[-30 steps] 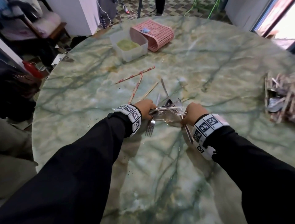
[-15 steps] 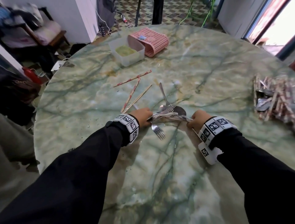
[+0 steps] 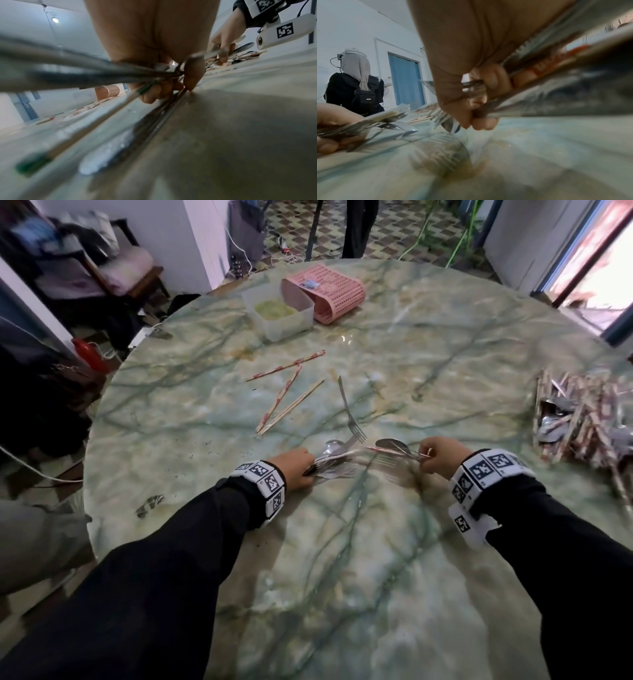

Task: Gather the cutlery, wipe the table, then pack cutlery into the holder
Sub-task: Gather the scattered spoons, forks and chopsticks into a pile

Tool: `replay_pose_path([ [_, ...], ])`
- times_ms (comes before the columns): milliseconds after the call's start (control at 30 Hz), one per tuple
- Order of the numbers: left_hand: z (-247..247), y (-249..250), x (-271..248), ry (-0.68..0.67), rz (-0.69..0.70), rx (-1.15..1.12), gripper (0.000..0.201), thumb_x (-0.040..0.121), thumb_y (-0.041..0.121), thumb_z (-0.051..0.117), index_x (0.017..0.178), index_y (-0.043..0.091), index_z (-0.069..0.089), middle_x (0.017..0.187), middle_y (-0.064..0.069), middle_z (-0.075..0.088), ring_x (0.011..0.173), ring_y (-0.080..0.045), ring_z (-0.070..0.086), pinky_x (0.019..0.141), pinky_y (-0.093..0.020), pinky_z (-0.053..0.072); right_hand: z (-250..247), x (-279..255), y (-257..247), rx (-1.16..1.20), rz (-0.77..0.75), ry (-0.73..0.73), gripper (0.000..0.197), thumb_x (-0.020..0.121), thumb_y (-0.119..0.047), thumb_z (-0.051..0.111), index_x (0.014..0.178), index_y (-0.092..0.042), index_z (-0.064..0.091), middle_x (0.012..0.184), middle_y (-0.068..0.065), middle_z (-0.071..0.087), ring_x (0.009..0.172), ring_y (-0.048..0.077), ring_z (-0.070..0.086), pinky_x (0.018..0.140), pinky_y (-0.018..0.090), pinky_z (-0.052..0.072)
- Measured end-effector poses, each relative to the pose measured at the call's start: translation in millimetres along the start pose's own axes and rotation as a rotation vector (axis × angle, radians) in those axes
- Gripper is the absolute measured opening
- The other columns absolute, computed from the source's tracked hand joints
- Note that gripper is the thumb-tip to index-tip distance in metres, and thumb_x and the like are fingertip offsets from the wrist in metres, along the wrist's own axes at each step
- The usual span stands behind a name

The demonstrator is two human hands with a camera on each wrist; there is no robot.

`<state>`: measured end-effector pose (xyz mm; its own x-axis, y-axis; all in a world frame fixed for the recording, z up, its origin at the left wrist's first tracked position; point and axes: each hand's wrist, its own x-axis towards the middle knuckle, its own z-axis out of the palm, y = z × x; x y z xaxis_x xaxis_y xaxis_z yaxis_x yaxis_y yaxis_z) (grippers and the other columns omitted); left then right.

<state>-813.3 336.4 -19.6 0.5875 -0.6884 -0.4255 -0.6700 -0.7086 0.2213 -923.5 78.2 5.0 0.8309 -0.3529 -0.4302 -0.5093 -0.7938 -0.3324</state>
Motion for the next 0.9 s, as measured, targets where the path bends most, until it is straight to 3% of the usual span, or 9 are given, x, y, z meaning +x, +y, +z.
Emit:
replay_pose_path([
  [133, 3, 5, -10, 0.003, -0.025, 0.008, 0.034, 0.091, 0.02, 0.05, 0.117, -0.002, 0.05, 0.123, -0.021, 0.049, 0.111, -0.033, 0.051, 0.091, -0.036, 0.039, -2, -8, 5, -0.086, -0.005, -0.058, 0.03, 0.081, -0.005, 0.057, 0.064, -0.023, 0.04, 0.084, 0.011, 0.054, 0.079, 0.019, 0.051, 0.066, 0.023, 0.035],
  [233, 3, 8, -17, 0.029, -0.04, 0.011, 0.028, 0.092, 0.018, 0.048, 0.114, 0.001, 0.051, 0.12, -0.02, 0.055, 0.109, -0.032, 0.055, 0.086, -0.034, 0.041, 1, -12, 2, -0.148, 0.0, -0.079, 0.007, 0.088, -0.016, 0.052, 0.085, -0.017, 0.046, 0.095, 0.013, 0.055, 0.094, 0.025, 0.056, 0.068, 0.025, 0.035],
  [367, 3, 6, -22, 0.04, -0.11, -0.046, 0.027, 0.095, 0.018, 0.043, 0.118, 0.005, 0.05, 0.121, -0.019, 0.057, 0.111, -0.032, 0.055, 0.087, -0.034, 0.041, 8, -6, -3, -0.169, -0.018, -0.045, 0.029, 0.085, -0.038, 0.051, 0.096, -0.013, 0.06, 0.112, 0.015, 0.062, 0.106, 0.03, 0.058, 0.085, 0.031, 0.042],
  [400, 3, 5, -23, 0.032, -0.131, -0.055, 0.028, 0.096, 0.018, 0.042, 0.119, 0.004, 0.048, 0.122, -0.02, 0.056, 0.111, -0.033, 0.054, 0.088, -0.035, 0.041, 9, -5, -5, -0.179, -0.025, -0.054, 0.036, 0.085, -0.039, 0.049, 0.102, -0.009, 0.061, 0.114, 0.016, 0.062, 0.107, 0.031, 0.058, 0.087, 0.032, 0.043],
  [500, -2, 6, -22, 0.053, -0.17, -0.114, 0.03, 0.097, 0.02, 0.041, 0.119, 0.0, 0.045, 0.122, -0.024, 0.054, 0.111, -0.035, 0.053, 0.088, -0.037, 0.04, 10, -1, -13, -0.174, -0.067, -0.039, 0.029, 0.095, -0.023, 0.044, 0.114, -0.005, 0.057, 0.118, 0.019, 0.061, 0.109, 0.032, 0.057, 0.088, 0.033, 0.042],
  [700, -33, -6, -8, 0.248, -0.165, -0.36, 0.027, 0.093, 0.022, 0.052, 0.11, 0.002, 0.045, 0.116, -0.021, 0.056, 0.107, -0.033, 0.055, 0.086, -0.035, 0.04, -4, 10, -33, -0.03, -0.161, 0.183, 0.012, 0.086, -0.012, 0.055, 0.091, -0.01, 0.065, 0.087, 0.014, 0.063, 0.092, 0.034, 0.062, 0.07, 0.029, 0.039],
  [800, -51, -22, 4, 0.335, -0.182, -0.364, 0.04, 0.087, 0.021, 0.062, 0.12, 0.003, 0.048, 0.119, -0.018, 0.058, 0.11, -0.033, 0.055, 0.088, -0.033, 0.041, -9, 17, -56, -0.144, -0.206, 0.244, 0.024, 0.087, -0.014, 0.052, 0.106, -0.011, 0.066, 0.1, 0.02, 0.066, 0.096, 0.035, 0.061, 0.076, 0.032, 0.044],
  [900, -65, -39, 20, 0.316, -0.181, -0.264, 0.032, 0.085, 0.015, 0.059, 0.114, 0.002, 0.055, 0.114, -0.021, 0.061, 0.107, -0.035, 0.057, 0.088, -0.035, 0.043, -12, 26, -83, -0.413, -0.219, 0.159, 0.035, 0.093, -0.025, 0.049, 0.128, -0.027, 0.052, 0.115, 0.016, 0.062, 0.106, 0.032, 0.058, 0.085, 0.033, 0.045],
])
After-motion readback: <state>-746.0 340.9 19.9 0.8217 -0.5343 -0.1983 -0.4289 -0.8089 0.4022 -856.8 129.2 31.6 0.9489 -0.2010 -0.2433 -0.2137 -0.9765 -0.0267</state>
